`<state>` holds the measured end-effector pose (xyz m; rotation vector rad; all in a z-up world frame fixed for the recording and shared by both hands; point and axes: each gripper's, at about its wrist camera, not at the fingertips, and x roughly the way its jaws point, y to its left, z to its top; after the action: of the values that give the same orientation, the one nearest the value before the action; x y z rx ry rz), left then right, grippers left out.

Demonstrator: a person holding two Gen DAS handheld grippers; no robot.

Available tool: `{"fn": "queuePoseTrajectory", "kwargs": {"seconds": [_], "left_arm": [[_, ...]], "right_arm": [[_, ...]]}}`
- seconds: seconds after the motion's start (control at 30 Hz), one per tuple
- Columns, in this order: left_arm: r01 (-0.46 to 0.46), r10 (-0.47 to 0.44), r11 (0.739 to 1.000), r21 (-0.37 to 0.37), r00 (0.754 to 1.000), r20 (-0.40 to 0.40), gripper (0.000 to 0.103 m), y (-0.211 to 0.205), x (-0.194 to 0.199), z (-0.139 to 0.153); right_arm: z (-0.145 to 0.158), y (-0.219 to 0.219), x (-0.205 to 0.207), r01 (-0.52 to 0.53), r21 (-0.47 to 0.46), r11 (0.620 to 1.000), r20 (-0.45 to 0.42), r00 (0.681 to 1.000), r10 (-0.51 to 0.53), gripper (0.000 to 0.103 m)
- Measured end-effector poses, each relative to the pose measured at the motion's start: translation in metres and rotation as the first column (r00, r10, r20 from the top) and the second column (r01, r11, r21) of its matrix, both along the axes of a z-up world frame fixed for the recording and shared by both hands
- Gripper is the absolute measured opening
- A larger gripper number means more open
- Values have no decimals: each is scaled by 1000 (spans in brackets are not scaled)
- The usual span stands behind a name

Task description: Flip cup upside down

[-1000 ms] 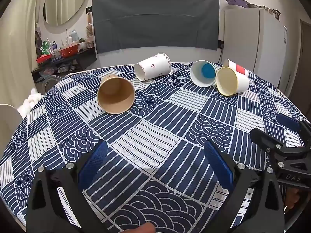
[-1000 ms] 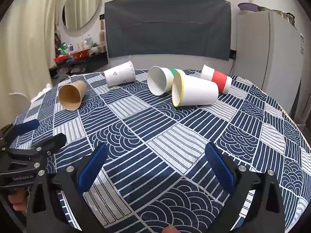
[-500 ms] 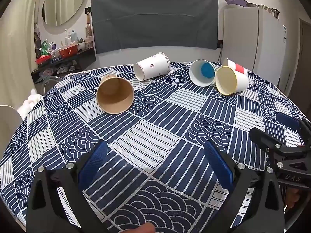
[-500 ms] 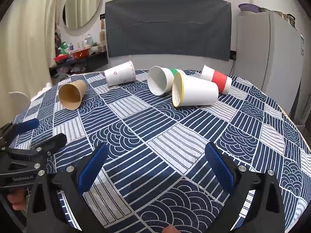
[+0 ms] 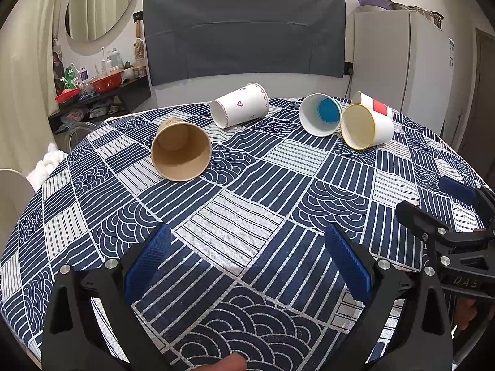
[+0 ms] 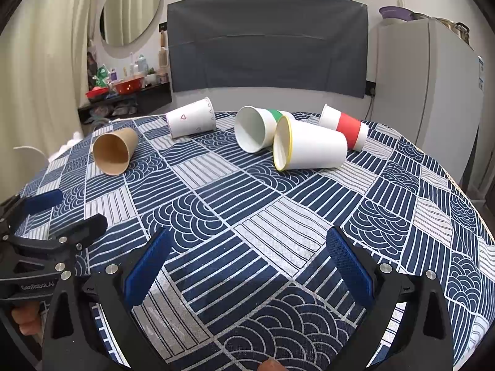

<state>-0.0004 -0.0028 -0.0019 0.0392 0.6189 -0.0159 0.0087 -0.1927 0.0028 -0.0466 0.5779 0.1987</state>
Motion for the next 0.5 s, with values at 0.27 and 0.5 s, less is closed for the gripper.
{"fn": "queuePoseTrajectory", "kwargs": {"seconds": [0.27, 0.5], "left_arm": [[2, -2, 1000, 0, 1000, -2, 97, 0, 0, 0], [-8, 8, 1000, 7, 1000, 6, 97, 0, -1, 0]], "right_arm": [[0, 0, 0, -1, 1, 1000, 0, 1000, 1, 95], [1, -1, 0, 0, 10, 1000, 5, 1000, 0, 95]]}}
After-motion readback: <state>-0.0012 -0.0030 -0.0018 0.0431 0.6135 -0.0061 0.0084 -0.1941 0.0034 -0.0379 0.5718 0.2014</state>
